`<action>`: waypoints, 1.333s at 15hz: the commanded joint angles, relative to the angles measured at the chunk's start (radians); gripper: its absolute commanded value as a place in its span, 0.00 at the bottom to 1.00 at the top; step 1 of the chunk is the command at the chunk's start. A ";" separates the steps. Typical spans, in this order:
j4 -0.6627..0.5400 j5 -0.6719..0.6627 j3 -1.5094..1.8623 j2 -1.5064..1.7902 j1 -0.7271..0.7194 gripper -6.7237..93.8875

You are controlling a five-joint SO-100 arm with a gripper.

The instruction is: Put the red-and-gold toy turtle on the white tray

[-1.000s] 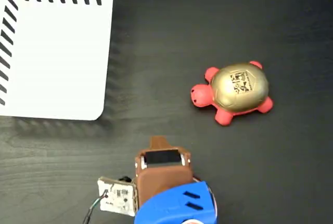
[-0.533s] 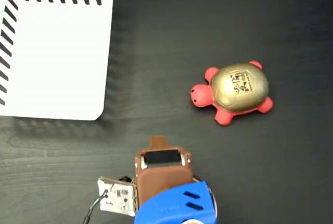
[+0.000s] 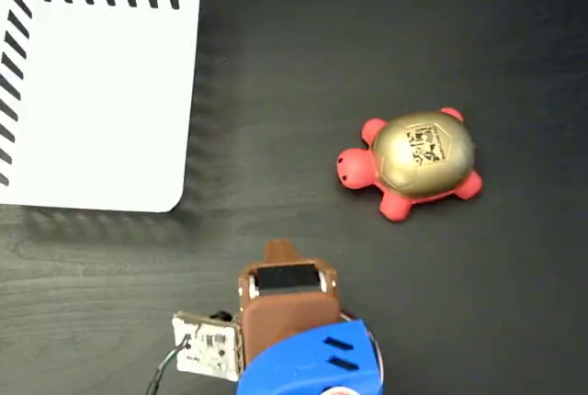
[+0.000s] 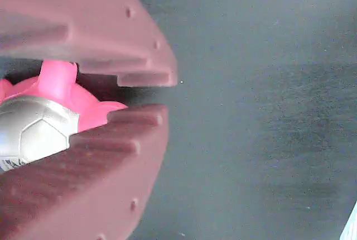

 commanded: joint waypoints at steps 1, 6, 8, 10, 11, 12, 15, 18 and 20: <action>0.017 0.009 -0.012 0.009 -0.008 0.07; 0.017 0.009 -0.012 0.009 -0.008 0.07; 0.017 0.002 -0.012 0.009 -0.017 0.07; -0.002 -0.015 -0.014 -0.021 -0.031 0.07; -0.031 -0.003 -0.018 -0.078 -0.040 0.07; -0.091 -0.021 -0.043 -0.167 -0.040 0.07; -0.107 -0.201 -0.305 -0.492 0.041 0.07; 0.054 -0.396 -0.652 -0.765 0.206 0.07; 0.169 -0.535 -0.831 -0.907 0.296 0.07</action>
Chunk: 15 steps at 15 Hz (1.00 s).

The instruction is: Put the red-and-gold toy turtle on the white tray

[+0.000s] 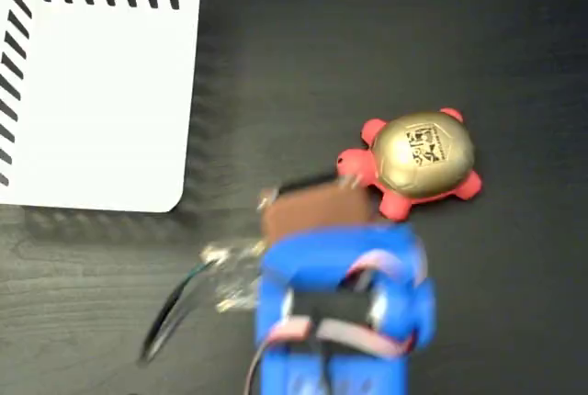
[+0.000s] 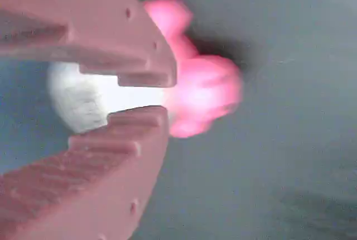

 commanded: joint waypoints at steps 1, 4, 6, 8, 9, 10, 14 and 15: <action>0.104 -0.160 -0.230 -0.138 0.114 0.07; 0.120 -0.227 -0.339 -0.331 0.181 0.07; 0.173 -0.239 -0.463 -0.460 0.216 0.07; 0.218 -0.272 -0.583 -0.571 0.244 0.10; 0.232 -0.282 -0.635 -0.614 0.253 0.18; 0.245 -0.299 -0.678 -0.653 0.262 0.29; 0.275 -0.356 -0.764 -0.772 0.304 0.51; 0.284 -0.391 -0.773 -0.804 0.318 0.51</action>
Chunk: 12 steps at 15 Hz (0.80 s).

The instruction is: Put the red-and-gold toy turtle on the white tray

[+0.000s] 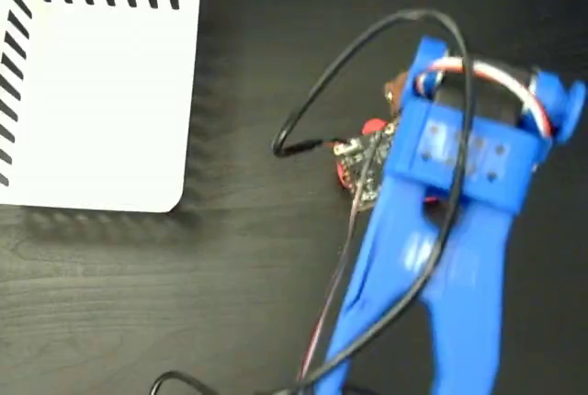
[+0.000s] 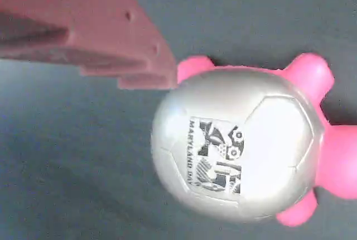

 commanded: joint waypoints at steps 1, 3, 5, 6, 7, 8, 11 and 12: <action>0.052 -0.109 -0.074 -0.031 0.052 0.51; 0.046 -0.130 -0.092 -0.098 0.066 0.57; 0.034 -0.130 -0.089 -0.146 0.067 0.60; 0.009 -0.129 -0.074 -0.161 0.071 0.66; -0.011 -0.127 -0.063 -0.176 0.074 0.66; -0.026 -0.121 -0.052 -0.190 0.074 0.66; -0.075 -0.104 -0.038 -0.232 0.075 0.66; -0.092 -0.103 -0.023 -0.239 0.075 0.66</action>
